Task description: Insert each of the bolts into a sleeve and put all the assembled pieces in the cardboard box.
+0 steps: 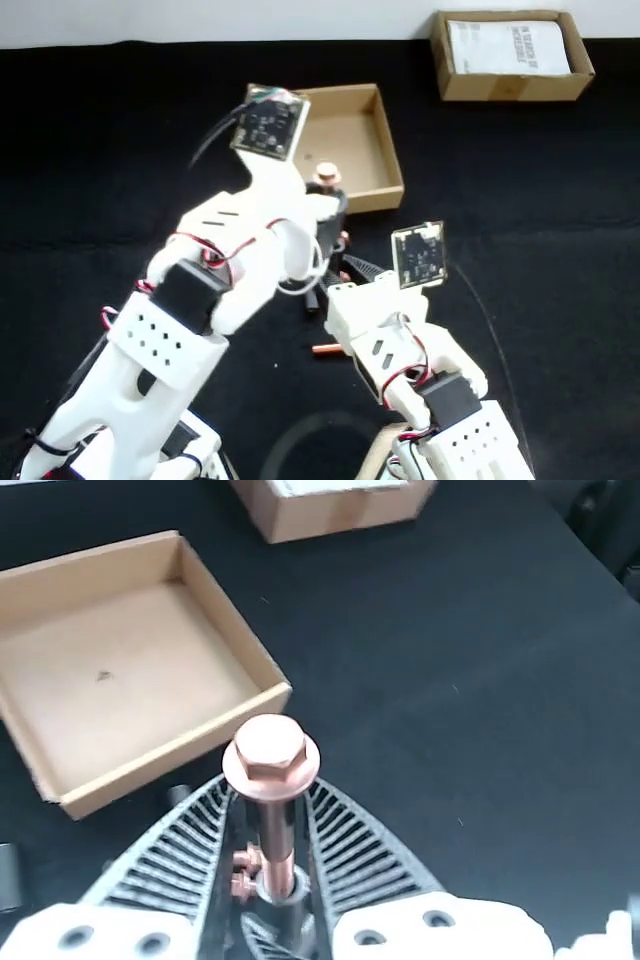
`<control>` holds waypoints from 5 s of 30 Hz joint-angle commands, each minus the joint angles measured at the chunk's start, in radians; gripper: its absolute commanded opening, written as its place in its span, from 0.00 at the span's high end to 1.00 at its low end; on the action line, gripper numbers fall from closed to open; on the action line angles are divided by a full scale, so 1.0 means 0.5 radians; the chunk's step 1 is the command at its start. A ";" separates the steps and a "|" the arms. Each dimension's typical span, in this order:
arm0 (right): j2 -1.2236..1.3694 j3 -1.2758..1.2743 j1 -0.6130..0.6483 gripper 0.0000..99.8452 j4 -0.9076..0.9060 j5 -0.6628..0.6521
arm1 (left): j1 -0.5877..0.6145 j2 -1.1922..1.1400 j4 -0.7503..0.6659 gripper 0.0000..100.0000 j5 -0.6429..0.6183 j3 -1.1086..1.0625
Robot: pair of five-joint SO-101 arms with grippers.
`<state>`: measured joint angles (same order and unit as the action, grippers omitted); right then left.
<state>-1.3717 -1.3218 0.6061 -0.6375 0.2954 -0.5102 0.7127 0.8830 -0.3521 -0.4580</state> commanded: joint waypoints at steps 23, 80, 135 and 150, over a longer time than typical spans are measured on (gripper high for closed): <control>-0.014 0.014 -0.112 0.99 0.020 -0.135 | -0.002 -0.008 -0.295 0.99 0.012 -0.204; 0.002 0.152 -0.305 0.99 -0.253 -0.460 | -0.216 0.720 1.283 0.82 0.206 0.161; 4.356 4.037 -0.551 0.99 -0.603 -3.244 | 1.530 1.011 -1.504 0.99 0.193 -2.478; 4.003 4.427 -0.385 0.81 -1.564 -2.590 | 1.527 1.005 -1.504 0.99 0.193 -2.475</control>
<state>0.7687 0.7956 0.3928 -1.3126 -1.0779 0.2493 1.2190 0.1496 -0.2601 -1.6794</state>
